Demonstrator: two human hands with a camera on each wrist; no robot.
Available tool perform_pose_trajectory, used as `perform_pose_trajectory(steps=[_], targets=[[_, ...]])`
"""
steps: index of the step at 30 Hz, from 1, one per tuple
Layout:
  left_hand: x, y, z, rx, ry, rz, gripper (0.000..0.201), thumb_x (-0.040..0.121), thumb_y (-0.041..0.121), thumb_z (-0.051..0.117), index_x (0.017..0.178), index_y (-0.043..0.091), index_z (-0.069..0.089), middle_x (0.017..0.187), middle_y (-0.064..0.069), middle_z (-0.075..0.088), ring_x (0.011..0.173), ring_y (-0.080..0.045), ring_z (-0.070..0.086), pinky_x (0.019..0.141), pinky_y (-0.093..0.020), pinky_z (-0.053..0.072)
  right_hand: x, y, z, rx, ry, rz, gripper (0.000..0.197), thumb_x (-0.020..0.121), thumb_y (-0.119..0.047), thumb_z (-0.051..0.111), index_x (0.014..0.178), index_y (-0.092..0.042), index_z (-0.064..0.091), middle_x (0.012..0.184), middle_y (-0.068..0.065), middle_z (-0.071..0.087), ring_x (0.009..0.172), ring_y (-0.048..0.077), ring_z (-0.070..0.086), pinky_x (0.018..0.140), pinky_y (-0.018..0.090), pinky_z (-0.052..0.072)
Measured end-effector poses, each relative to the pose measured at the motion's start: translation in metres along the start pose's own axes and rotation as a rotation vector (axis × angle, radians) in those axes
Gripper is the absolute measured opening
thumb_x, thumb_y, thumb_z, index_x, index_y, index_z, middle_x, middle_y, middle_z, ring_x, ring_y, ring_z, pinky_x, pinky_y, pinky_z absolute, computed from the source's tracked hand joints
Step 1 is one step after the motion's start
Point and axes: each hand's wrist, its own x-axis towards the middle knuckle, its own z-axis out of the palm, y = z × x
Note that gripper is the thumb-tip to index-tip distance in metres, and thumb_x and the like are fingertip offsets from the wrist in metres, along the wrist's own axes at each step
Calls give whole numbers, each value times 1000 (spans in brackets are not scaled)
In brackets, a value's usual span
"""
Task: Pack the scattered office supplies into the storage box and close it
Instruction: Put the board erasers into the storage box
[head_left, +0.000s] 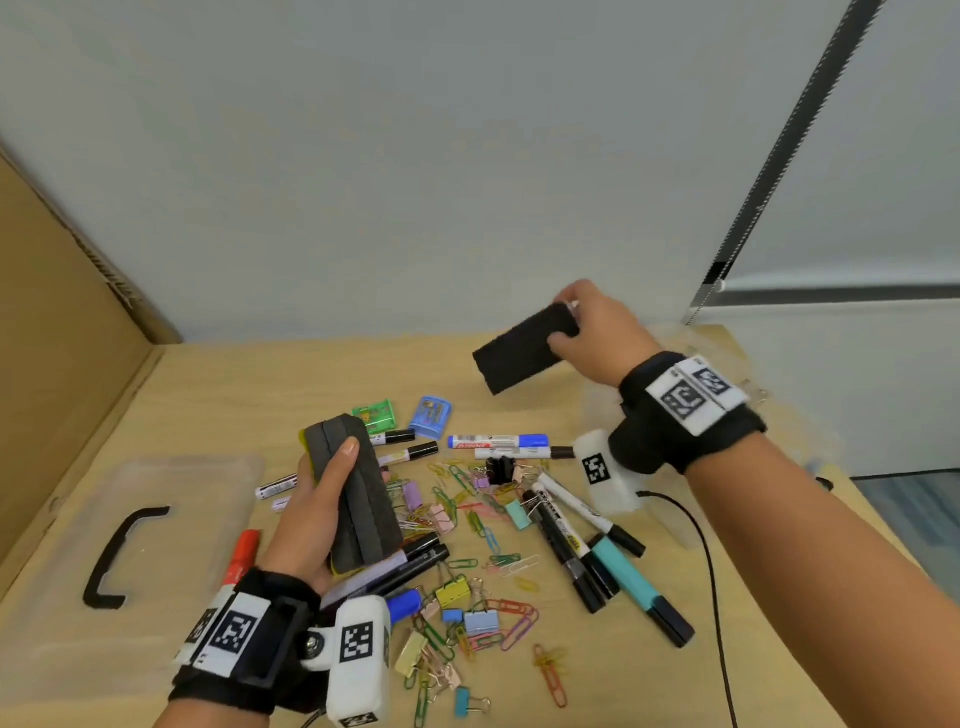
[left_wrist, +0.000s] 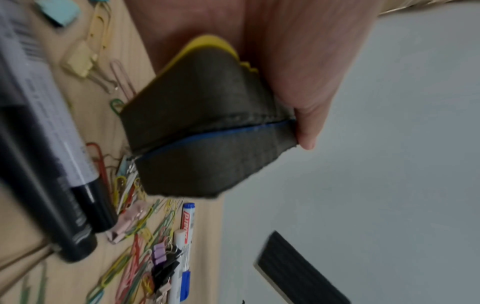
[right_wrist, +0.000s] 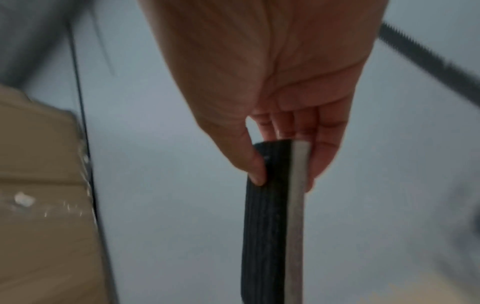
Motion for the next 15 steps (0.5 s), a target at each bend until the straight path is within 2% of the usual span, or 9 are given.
perform_pose_trajectory(steps=[2, 4, 6, 8, 10, 13, 15], targets=[[-7, 0, 8, -2, -3, -3, 58, 79, 52, 62, 131, 33, 46, 114, -11, 67, 98, -30, 66, 71, -41, 55, -11, 3, -37, 15, 154, -10, 44, 88, -21, 63, 128, -12, 47, 116, 9, 61, 104, 25, 59, 86, 33, 46], [-11, 1, 14, -6, -3, 1, 51, 84, 49, 58, 131, 32, 45, 111, -12, 66, 95, -30, 66, 69, -40, 54, -16, 12, -66, -44, 279, -6, 40, 88, -22, 62, 125, -12, 51, 118, 10, 62, 107, 26, 59, 87, 34, 46], [-14, 3, 21, 3, -7, 7, 51, 84, 49, 58, 130, 31, 45, 108, -13, 66, 92, -31, 66, 71, -41, 55, -15, 23, -83, -168, 304, 22, 32, 89, -19, 56, 120, -10, 54, 113, 12, 63, 101, 29, 60, 80, 36, 48], [-15, 4, 27, 1, -16, 14, 48, 85, 48, 58, 128, 31, 47, 101, -12, 67, 89, -31, 67, 74, -44, 55, -10, 32, -87, -315, 236, 83, 29, 88, -15, 53, 116, -8, 56, 108, 15, 62, 96, 33, 60, 75, 36, 48], [-15, 6, 33, -8, -25, 21, 43, 86, 46, 58, 125, 31, 47, 96, -12, 68, 88, -34, 67, 76, -46, 55, -3, 36, -83, -441, 142, 133, 26, 88, -15, 52, 112, -5, 57, 104, 17, 63, 92, 34, 61, 75, 38, 52], [-15, 8, 40, -6, -37, 32, 45, 85, 46, 59, 126, 33, 45, 106, -16, 66, 100, -40, 65, 81, -52, 54, 6, 37, -67, -561, 21, 175, 17, 89, -16, 53, 101, -4, 58, 96, 15, 63, 82, 30, 59, 69, 36, 50], [-15, 9, 42, 6, -42, 35, 50, 85, 47, 60, 130, 35, 43, 113, -18, 63, 103, -41, 63, 81, -52, 54, 14, 39, -56, -643, -25, 195, 13, 90, -18, 54, 94, -6, 59, 81, 9, 60, 73, 27, 57, 64, 34, 47]])
